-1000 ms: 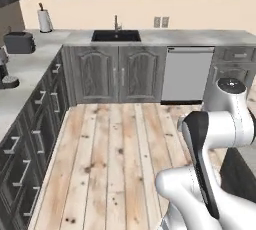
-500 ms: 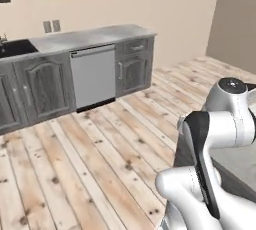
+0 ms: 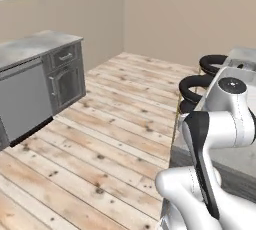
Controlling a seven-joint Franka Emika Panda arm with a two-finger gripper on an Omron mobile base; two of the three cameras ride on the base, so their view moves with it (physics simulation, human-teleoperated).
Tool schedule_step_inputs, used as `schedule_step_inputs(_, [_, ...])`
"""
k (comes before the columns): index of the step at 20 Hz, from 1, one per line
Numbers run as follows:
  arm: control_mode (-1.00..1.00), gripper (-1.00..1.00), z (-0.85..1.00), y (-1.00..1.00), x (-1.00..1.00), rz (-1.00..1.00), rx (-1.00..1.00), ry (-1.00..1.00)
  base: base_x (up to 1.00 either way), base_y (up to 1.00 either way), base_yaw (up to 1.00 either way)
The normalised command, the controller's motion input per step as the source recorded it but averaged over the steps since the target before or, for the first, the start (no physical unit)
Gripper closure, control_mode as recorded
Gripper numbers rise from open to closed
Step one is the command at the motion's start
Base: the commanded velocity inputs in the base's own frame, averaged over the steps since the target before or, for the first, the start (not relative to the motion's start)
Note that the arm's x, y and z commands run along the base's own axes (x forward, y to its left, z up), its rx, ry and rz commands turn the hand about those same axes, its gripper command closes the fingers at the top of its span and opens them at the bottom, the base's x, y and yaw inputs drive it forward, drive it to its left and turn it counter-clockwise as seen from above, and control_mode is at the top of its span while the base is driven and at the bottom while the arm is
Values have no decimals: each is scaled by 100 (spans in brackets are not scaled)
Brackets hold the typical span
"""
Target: Place the cold items (banana and cucumber) from the fridge in one tupperware on the dining counter. Place the warm items (hot dog and kebab skewer) in the stove area in another tupperware.
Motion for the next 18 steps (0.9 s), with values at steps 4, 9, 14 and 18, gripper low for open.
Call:
schedule_step_inputs(4, [100,100,0,0,0,0,0,0,39,98,-52])
schedule_step_inputs(9, [100,100,0,0,0,0,0,0,40,100,-46])
schedule_step_inputs(14, [100,100,0,0,0,0,0,0,62,92,-54])
schedule_step_inputs(18, [100,100,0,0,0,0,0,0,72,66,-68])
